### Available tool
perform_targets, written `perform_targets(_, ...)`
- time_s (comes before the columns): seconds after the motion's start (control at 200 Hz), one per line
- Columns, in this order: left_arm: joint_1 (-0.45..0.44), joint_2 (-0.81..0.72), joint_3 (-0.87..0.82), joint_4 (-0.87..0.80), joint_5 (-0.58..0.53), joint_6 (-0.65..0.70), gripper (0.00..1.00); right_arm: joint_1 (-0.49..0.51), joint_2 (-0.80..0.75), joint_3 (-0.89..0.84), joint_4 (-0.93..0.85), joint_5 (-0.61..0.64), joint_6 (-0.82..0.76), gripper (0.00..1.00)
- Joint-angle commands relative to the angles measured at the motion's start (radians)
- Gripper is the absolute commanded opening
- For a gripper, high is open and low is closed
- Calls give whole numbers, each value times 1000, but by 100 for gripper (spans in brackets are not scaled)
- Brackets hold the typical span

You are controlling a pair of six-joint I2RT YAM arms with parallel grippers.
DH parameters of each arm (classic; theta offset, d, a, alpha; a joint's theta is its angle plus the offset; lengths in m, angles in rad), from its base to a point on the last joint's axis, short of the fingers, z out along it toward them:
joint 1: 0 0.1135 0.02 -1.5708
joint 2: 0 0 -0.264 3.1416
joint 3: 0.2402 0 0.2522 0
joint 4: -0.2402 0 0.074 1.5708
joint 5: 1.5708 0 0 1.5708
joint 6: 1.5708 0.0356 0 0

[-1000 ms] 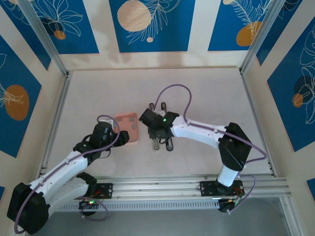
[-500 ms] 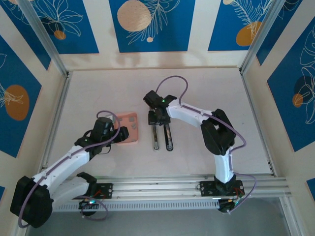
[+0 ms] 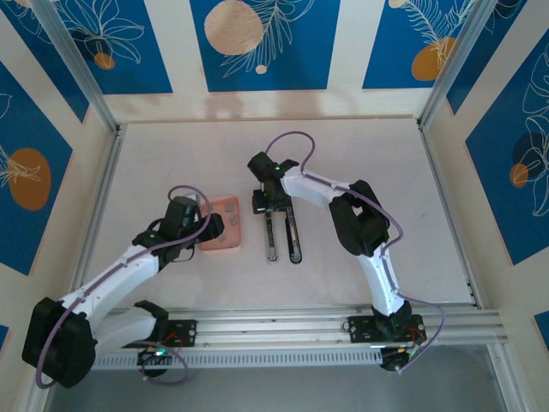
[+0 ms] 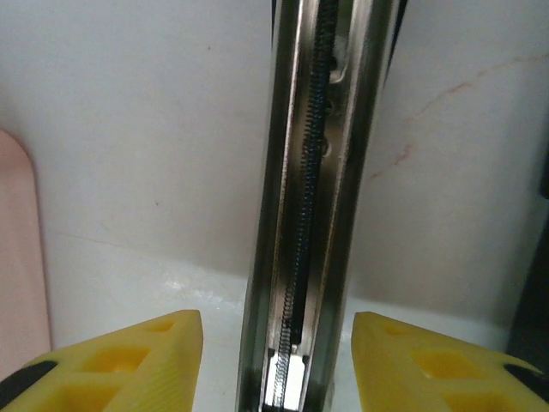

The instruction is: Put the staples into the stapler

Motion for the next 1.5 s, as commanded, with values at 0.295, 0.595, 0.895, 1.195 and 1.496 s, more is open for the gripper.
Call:
perform_targets(0.295,16,10,42,-32,-26,-7,66,12,31,24,12,-35,-61,37)
perform_targets(0.595,16,26,54,-24,-14,14,66,34,-60,-98,74,4,-66,28)
perform_targets(0.895,16,8,48,4,17,69,66,80,-215,-306,186,47,-56,24)
perform_targets(1.195,16,7,43,128,173,253,65,106,-416,-571,393,64,-149,23)
perform_targets(1.496,16,-33,12,284,366,455,67,95,-604,-804,632,-87,-373,23)
